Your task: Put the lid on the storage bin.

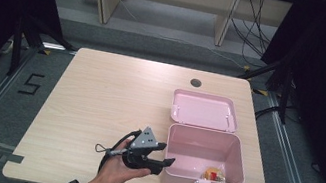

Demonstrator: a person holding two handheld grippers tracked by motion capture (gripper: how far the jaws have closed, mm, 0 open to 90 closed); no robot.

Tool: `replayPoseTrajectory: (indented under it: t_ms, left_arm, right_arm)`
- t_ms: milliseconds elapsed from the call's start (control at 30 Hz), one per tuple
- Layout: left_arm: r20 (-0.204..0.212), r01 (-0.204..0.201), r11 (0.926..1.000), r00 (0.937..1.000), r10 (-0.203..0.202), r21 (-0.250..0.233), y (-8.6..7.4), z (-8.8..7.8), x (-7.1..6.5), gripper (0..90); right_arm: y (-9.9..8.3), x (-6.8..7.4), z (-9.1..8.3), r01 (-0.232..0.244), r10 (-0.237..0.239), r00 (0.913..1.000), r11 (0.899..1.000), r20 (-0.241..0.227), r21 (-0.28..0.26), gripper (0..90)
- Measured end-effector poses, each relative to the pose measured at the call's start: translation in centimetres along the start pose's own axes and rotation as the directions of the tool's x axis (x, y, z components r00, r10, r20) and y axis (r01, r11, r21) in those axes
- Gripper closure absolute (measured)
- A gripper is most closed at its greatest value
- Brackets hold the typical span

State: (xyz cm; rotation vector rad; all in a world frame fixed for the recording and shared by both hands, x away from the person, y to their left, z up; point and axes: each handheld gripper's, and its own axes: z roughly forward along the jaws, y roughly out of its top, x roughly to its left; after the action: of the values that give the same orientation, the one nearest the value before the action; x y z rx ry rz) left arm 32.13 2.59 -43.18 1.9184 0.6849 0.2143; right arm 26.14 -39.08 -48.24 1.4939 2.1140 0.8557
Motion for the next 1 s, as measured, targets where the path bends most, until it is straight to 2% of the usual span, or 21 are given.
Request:
replayPoseTrajectory:
  t_ms: [33, 100, 167, 200, 267, 300, 333, 367, 400, 433, 467, 500, 600, 633, 667, 700, 733, 833, 900, 933, 1000]
  left_arm:
    - [-0.006, 0.000, 1.0000, 1.0000, 0.000, 0.003, 0.0, 0.0, -0.1, 44.7]
    - [-0.013, 0.005, 1.0000, 0.9999, -0.005, 0.008, 0.0, -0.1, -0.2, 45.0]
    - [-0.016, 0.004, 1.0000, 0.9999, -0.004, 0.008, 0.0, -0.1, -0.2, 45.3]
    - [-0.016, 0.004, 1.0000, 0.9999, -0.004, 0.008, 0.0, -0.1, -0.2, 45.3]
    - [-0.017, 0.008, 0.9999, 0.9998, -0.008, 0.009, 0.0, -0.1, -0.2, 45.3]
    - [-0.016, 0.009, 1.0000, 0.9998, -0.009, 0.001, 0.0, 0.0, -0.2, 45.3]
    - [-0.016, 0.011, 0.9999, 0.9998, -0.011, 0.003, 0.0, 0.0, -0.2, 45.3]
    - [-0.013, 0.011, 0.9999, 0.9999, -0.011, 0.009, 0.0, 0.0, -0.2, 45.3]
    - [-0.010, 0.013, 0.9999, 0.9999, -0.013, 0.007, 0.0, 0.0, -0.2, 45.3]
    - [-0.009, 0.015, 0.9999, 0.9999, -0.015, 0.007, 0.0, 0.0, -0.1, 45.3]
    - [-0.008, 0.016, 0.9998, 0.9998, -0.016, 0.007, 0.0, 0.0, -0.1, 45.2]
    - [-0.009, 0.016, 0.9998, 0.9998, -0.016, 0.007, 0.0, 0.0, -0.1, 45.2]
    - [-0.011, 0.016, 0.9999, 0.9998, -0.015, 0.005, 0.0, 0.0, -0.2, 44.8]
    - [-0.011, 0.015, 0.9999, 0.9998, -0.015, 0.005, 0.0, 0.0, -0.2, 44.8]
    - [-0.013, 0.012, 0.9999, 0.9998, -0.012, 0.005, -0.1, 0.0, -0.2, 44.9]
    - [-0.013, 0.011, 0.9999, 0.9999, -0.010, 0.004, -0.1, 0.0, -0.2, 44.9]
    - [-0.013, 0.010, 0.9999, 0.9999, -0.010, 0.004, -0.1, 0.0, -0.2, 44.9]
    - [-0.014, 0.012, 0.9999, 0.9998, -0.012, 0.003, -0.1, 0.0, -0.2, 44.9]
    - [-0.014, 0.011, 0.9999, 0.9998, -0.011, 0.003, -0.1, 0.0, -0.2, 45.0]
    - [-0.014, 0.013, 0.9999, 0.9998, -0.013, 0.001, -0.1, 0.0, -0.2, 44.9]
    - [-0.014, 0.012, 0.9999, 0.9998, -0.012, 0.002, -0.1, 0.0, -0.2, 45.0]
  right_arm:
    - [0.1, 0.1, 0.0, -0.030, 0.030, 0.9995, 0.999, -0.005, 0.014, 24.1]
    - [0.5, -0.2, 0.5, -0.012, 0.013, 0.9998, 1.000, -0.012, 0.021, 24.8]
    - [0.8, 0.1, 0.6, -0.056, 0.056, 0.9984, 0.997, -0.007, 0.044, 24.8]
    - [0.9, -0.4, 1.0, 0.002, -0.002, 0.9999, 1.000, -0.011, 0.005, 24.8]
    - [1.1, -0.5, 0.9, 0.002, -0.002, 0.9998, 1.000, -0.019, 0.018, 24.8]
    - [1.3, -0.5, 1.1, -0.017, 0.017, 0.9996, 1.000, -0.021, 0.018, 24.8]
    - [1.5, -0.7, 1.2, -0.010, 0.011, 0.9998, 1.000, -0.018, 0.017, 25.0]
    - [1.7, -1.1, 1.3, 0.019, -0.019, 0.9994, 1.000, -0.028, 0.019, 25.0]
    - [1.9, -0.9, 1.4, -0.022, 0.022, 0.9996, 1.000, -0.019, 0.016, 25.2]
    - [2.2, -1.4, 1.5, 0.018, -0.017, 0.9993, 1.000, -0.032, 0.017, 25.2]
    - [2.4, -1.5, 1.6, 0.015, -0.014, 0.9995, 1.000, -0.028, 0.018, 25.2]
    - [2.6, -1.4, 1.6, -0.018, 0.018, 0.9995, 1.000, -0.025, 0.020, 25.3]
    - [3.2, -1.8, 1.9, -0.004, 0.005, 0.9995, 1.000, -0.031, 0.013, 25.5]
    - [3.5, -1.8, 2.0, -0.031, 0.032, 0.9982, 0.999, -0.050, 0.009, 25.6]
    - [4.0, -2.3, 2.0, -0.001, 0.001, 0.9993, 1.000, -0.037, 0.004, 25.7]
    - [4.2, -2.1, 2.0, -0.034, 0.035, 0.9981, 0.999, -0.050, 0.019, 25.9]
    - [4.4, -2.5, 2.1, 0.005, -0.005, 0.9988, 1.000, -0.048, 0.002, 25.9]
    - [5.1, -2.5, 2.2, -0.026, 0.026, 0.9983, 1.000, -0.053, 0.009, 25.9]
    - [5.4, -2.6, 2.1, -0.028, 0.029, 0.9982, 0.999, -0.053, 0.030, 25.9]
    - [5.7, -3.0, 2.4, -0.003, 0.004, 0.9987, 1.000, -0.051, 0.018, 25.9]
    - [5.9, -2.9, 2.5, -0.013, 0.014, 0.9987, 1.000, -0.050, 0.007, 25.9]
